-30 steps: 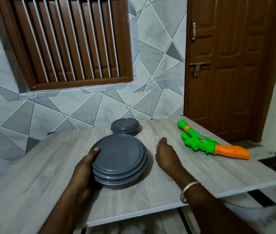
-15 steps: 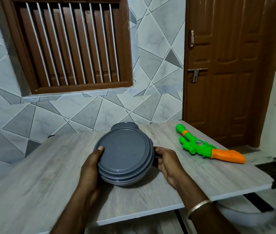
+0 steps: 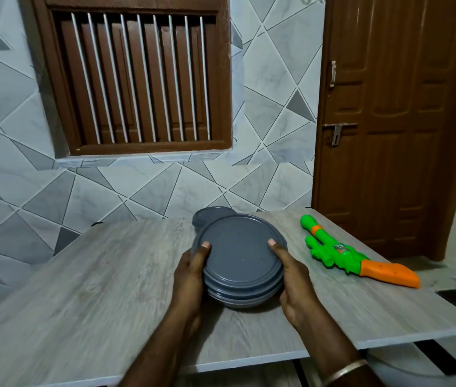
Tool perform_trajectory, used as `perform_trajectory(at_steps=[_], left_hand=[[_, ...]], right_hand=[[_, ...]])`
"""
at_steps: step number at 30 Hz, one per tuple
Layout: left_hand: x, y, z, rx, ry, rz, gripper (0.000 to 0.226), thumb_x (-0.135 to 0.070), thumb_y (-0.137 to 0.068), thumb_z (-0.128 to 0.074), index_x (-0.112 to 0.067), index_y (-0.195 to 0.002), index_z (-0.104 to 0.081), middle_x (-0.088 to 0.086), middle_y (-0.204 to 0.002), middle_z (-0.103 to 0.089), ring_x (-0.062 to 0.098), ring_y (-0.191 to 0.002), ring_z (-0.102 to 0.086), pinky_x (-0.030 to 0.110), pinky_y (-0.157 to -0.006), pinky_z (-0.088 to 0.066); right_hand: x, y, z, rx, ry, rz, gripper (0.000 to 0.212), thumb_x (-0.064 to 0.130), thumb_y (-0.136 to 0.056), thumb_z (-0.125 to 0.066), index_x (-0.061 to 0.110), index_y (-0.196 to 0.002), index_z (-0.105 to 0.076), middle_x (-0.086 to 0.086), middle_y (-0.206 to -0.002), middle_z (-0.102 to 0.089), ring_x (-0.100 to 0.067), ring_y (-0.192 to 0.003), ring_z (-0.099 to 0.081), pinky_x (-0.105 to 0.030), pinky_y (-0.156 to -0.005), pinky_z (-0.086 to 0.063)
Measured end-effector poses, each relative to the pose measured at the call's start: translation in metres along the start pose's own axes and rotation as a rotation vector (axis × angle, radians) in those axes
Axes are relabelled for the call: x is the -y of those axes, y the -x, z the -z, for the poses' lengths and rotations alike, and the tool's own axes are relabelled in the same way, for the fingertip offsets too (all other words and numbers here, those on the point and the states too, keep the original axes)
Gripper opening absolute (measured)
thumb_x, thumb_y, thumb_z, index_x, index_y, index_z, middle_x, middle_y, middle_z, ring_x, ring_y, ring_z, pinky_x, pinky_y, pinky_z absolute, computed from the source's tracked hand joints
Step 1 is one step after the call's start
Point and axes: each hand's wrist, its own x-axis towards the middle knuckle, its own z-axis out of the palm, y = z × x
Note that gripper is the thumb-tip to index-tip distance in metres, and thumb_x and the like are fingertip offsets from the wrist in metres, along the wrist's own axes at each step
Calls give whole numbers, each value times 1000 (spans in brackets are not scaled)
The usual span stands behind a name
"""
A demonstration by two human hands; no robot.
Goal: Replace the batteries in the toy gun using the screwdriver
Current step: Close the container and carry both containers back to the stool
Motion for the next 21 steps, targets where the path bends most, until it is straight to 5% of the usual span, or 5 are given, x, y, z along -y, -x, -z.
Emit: perform_trajectory(at_steps=[7, 11, 14, 17, 21], left_hand=[[-1, -30, -30, 94, -88, 48, 52, -56, -93, -59, -18, -127, -67, 5, -118, -75, 25, -111, -71, 46, -103, -52], [-8, -77, -36, -53, -157, 56, 42, -53, -101, -47, -19, -111, -69, 7, -99, -77, 25, -91, -72, 37, -76, -60], [-6, -127, -36, -152, -236, 29, 38, -48, -103, -45, -18, -107, -68, 9, -95, -74, 25, -83, -71, 38, -76, -61], [-1, -175, -33, -177, -286, 7, 34, -43, -101, -48, -22, -112, -71, 10, -100, -76, 26, -82, -73, 38, -69, -63], [9, -244, -28, -489, -508, 49, 59, -54, -90, -56, -12, -131, -59, 17, -135, -58, 37, -118, -58, 50, -102, -50]], right_hand=[[3, -44, 10, -177, -98, 76, 36, 31, -78, -75, 9, -107, -73, -5, -100, -77, -24, -97, -72, -37, -85, -57], [10, -90, -2, -214, -94, 44, 50, 41, -67, -79, 11, -106, -73, -4, -100, -76, -24, -94, -72, -35, -77, -57], [15, -136, -15, -247, -80, 11, 76, 54, -46, -80, 10, -108, -72, -6, -99, -76, -26, -88, -73, -39, -76, -60], [21, -172, -34, -257, -70, 12, 78, 56, -45, -79, 11, -108, -71, -7, -98, -76, -28, -86, -73, -45, -78, -61], [25, -205, -58, -291, -50, 24, 59, 47, -62, -77, 11, -109, -70, -6, -99, -75, -27, -88, -71, -44, -82, -60]])
